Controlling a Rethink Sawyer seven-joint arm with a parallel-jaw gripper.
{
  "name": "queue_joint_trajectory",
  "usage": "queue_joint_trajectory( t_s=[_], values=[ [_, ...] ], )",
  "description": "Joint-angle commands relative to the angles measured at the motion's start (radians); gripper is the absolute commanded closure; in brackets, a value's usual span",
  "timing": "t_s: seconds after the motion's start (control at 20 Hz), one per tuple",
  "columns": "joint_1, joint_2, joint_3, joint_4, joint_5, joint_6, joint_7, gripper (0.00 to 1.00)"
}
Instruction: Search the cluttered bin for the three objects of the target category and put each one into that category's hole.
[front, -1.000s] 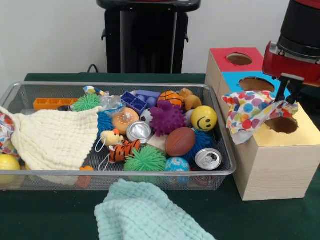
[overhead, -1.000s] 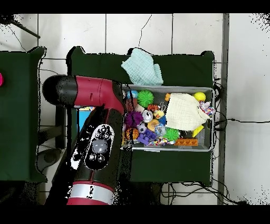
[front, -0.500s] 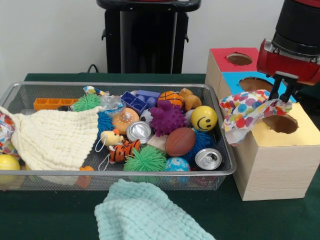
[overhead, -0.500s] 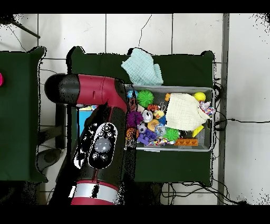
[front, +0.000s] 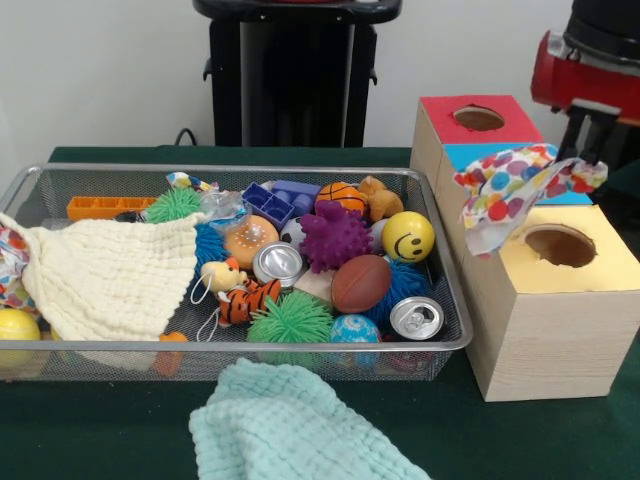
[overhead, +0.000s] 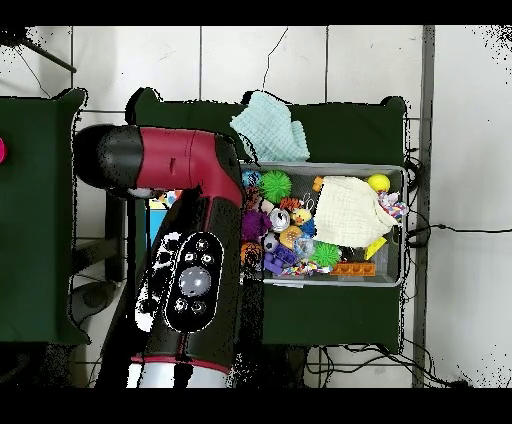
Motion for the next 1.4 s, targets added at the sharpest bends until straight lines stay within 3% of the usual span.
queue_joint_trajectory(
  t_s=[0.05, 0.5, 0.9, 1.4],
  values=[
    [0.004, -0.026, 0.104, -0.016, -0.028, 0.124, 0.035, 1.0],
    [0.03, 0.021, 0.128, -0.012, -0.004, 0.057, 0.094, 1.0],
    [0.074, 0.041, 0.103, -0.029, -0.004, 0.049, 0.158, 1.0],
    [0.039, 0.096, 0.136, -0.026, -0.001, -0.043, 0.101, 1.0]
  ],
)
